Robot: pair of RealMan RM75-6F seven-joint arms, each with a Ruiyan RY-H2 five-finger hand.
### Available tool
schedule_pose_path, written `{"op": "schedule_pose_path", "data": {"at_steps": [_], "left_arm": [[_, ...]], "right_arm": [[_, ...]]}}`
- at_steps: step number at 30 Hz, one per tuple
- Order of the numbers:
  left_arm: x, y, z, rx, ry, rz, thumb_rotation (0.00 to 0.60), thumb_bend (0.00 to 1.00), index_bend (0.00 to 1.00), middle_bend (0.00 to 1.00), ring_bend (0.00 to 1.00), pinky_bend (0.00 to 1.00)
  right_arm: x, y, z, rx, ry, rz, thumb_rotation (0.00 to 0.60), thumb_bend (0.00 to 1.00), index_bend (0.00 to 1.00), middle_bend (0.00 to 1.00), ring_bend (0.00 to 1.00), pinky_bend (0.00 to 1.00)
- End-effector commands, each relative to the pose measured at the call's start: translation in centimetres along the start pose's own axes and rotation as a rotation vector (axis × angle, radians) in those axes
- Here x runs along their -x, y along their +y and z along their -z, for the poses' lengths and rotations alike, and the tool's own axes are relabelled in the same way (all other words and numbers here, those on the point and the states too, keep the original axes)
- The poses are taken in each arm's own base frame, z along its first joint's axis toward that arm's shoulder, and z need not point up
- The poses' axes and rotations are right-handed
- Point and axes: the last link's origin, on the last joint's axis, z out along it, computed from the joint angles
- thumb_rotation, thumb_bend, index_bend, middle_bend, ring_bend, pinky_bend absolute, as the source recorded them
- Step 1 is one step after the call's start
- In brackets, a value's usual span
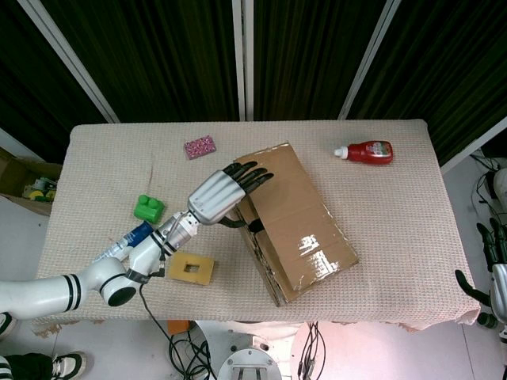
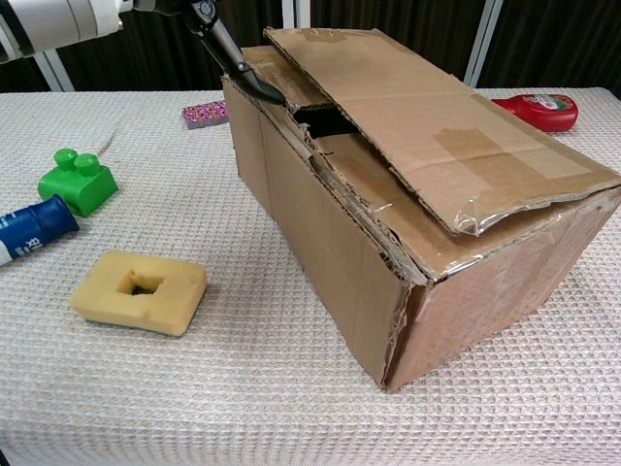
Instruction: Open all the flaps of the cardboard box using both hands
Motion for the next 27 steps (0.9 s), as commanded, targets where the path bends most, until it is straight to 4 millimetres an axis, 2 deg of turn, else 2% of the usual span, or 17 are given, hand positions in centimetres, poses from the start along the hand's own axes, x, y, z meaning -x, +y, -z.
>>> {"op": "schedule_pose_path", "data": {"at_steps": [1, 27], "left_arm": [[0.3, 0.4, -0.4, 0.003, -0.013, 0.016, 0.501, 0.04, 0.07, 0.12, 0.09, 0.23], [0.8, 2.8, -4.1, 0.029, -0.010, 0.104, 0.506, 0.04, 0.07, 0.14, 0.09, 0.23]], "right_arm": [[0.0, 0.1, 0.0, 0.001, -0.001, -0.001, 0.600, 0.22, 0.00, 0.00, 0.00, 0.00], [0.1, 0.9, 0.1, 0.015, -0.013, -0.009, 0.600, 0.22, 0.00, 0.00, 0.00, 0.00]]}}
